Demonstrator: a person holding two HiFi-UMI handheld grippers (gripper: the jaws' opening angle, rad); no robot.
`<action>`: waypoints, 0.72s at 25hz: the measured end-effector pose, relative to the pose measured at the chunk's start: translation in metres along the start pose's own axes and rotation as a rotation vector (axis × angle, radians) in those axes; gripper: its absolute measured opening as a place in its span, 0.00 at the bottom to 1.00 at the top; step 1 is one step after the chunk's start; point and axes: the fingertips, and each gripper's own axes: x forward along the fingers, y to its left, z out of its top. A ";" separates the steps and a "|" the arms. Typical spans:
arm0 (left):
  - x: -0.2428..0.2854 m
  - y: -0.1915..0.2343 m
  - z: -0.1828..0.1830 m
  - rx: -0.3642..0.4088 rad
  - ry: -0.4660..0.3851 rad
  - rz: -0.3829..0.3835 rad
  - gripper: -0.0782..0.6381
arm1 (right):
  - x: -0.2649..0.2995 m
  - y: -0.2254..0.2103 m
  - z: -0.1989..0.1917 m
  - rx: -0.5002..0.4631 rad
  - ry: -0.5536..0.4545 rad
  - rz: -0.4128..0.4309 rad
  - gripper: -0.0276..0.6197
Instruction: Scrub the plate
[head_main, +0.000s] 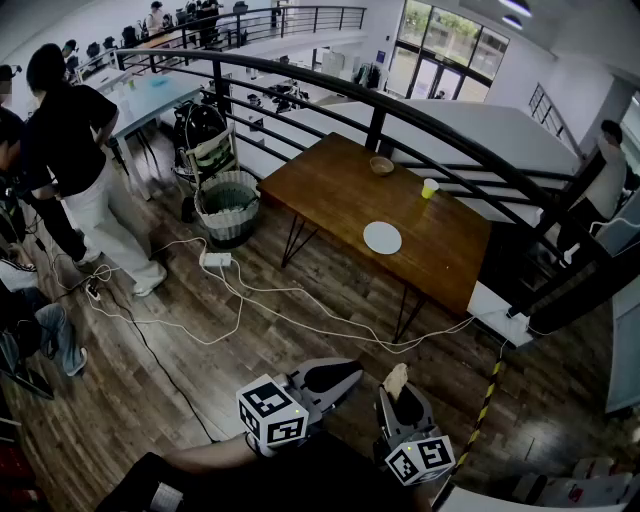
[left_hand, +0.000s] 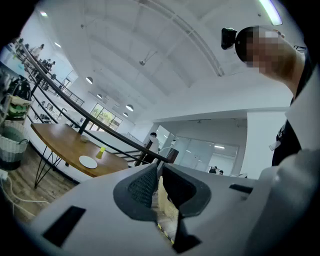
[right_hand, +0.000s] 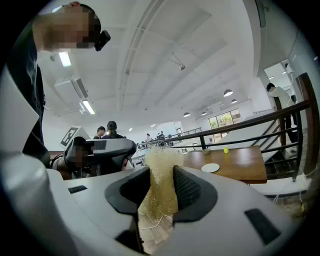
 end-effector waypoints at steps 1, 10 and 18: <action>-0.001 0.000 0.000 0.001 0.001 0.001 0.17 | 0.001 0.001 0.000 -0.002 0.001 0.000 0.28; 0.002 0.011 0.002 -0.006 0.019 0.002 0.17 | 0.011 -0.002 0.000 0.009 -0.002 -0.008 0.28; 0.024 0.050 0.015 -0.028 0.063 -0.003 0.17 | 0.048 -0.023 0.010 0.075 -0.020 -0.018 0.28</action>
